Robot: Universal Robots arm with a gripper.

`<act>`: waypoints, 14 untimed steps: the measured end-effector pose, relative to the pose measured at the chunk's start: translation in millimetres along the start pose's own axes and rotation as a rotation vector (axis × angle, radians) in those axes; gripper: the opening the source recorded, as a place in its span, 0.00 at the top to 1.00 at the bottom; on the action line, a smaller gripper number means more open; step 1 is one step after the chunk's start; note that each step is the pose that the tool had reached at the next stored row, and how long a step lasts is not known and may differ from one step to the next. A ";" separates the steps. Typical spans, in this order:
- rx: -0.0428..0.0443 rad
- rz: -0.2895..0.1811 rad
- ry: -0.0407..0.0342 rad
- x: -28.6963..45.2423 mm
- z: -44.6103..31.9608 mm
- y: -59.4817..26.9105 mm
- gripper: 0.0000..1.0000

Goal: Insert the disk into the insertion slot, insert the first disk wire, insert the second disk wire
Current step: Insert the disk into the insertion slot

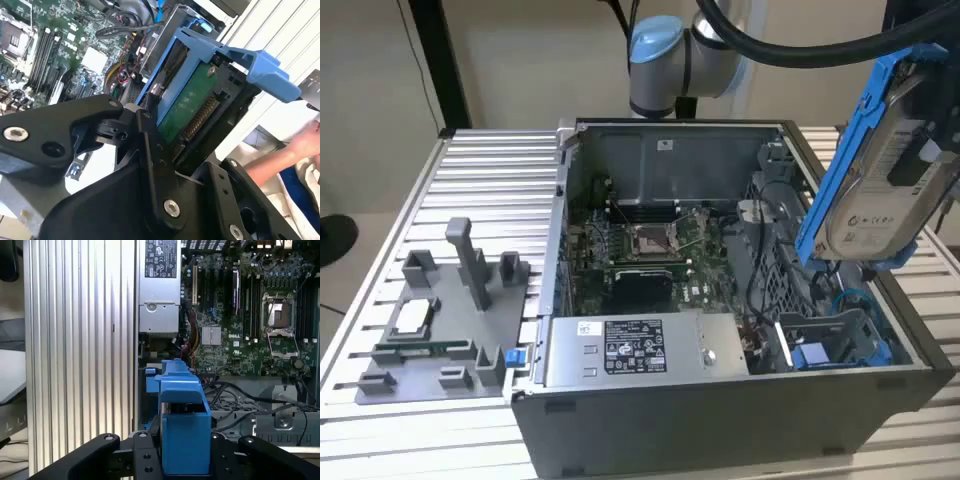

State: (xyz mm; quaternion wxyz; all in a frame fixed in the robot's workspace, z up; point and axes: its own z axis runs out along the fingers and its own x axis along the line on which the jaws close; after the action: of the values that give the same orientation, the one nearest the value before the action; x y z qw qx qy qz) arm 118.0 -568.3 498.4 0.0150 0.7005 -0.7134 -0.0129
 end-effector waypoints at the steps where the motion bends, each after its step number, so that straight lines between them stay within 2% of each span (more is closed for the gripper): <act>1: 0.0000 0.000 0.0000 0.0 0.0 0.0 1.00; 8: 0.0009 0.000 -0.0001 0.0 1.1 -0.2 1.00; 14: 0.0111 -0.001 -0.0002 0.0 5.0 -0.9 1.00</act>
State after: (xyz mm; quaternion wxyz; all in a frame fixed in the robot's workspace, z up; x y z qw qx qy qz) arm 118.7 -568.3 493.3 0.0110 0.7008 -0.7132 -0.0090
